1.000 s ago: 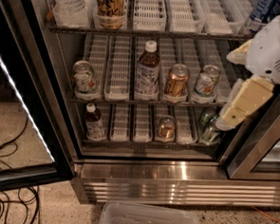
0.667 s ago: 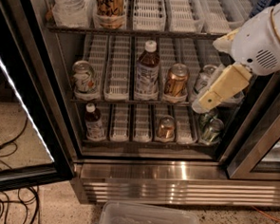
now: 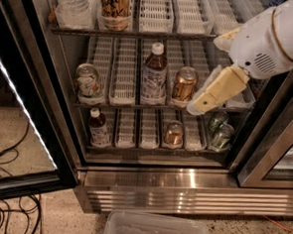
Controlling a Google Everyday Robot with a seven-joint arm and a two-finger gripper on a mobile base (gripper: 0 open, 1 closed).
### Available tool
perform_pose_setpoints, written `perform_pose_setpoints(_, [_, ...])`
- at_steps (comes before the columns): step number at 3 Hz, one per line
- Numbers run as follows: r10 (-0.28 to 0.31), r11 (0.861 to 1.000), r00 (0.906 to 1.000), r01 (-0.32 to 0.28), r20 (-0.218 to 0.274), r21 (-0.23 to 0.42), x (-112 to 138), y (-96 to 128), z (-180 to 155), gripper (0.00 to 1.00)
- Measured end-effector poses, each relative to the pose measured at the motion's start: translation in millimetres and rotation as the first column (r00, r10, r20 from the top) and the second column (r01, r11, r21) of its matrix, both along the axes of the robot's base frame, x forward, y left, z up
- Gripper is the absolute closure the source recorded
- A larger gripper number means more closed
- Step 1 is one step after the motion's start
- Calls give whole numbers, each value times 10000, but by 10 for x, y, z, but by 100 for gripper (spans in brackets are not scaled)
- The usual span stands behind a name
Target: Pick water bottle from top shelf of fridge
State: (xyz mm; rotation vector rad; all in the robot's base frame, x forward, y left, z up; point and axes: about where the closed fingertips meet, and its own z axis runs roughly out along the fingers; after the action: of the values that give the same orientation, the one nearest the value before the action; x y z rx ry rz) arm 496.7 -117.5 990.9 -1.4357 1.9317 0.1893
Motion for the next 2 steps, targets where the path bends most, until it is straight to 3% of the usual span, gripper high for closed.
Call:
perform_pose_setpoints(1, [16,9946,9933,-136,1155,1031,-43,467,245,0])
perform_pose_setpoints(2, [-94,9799,9743,-358,2249,1961,-25,864,561,0])
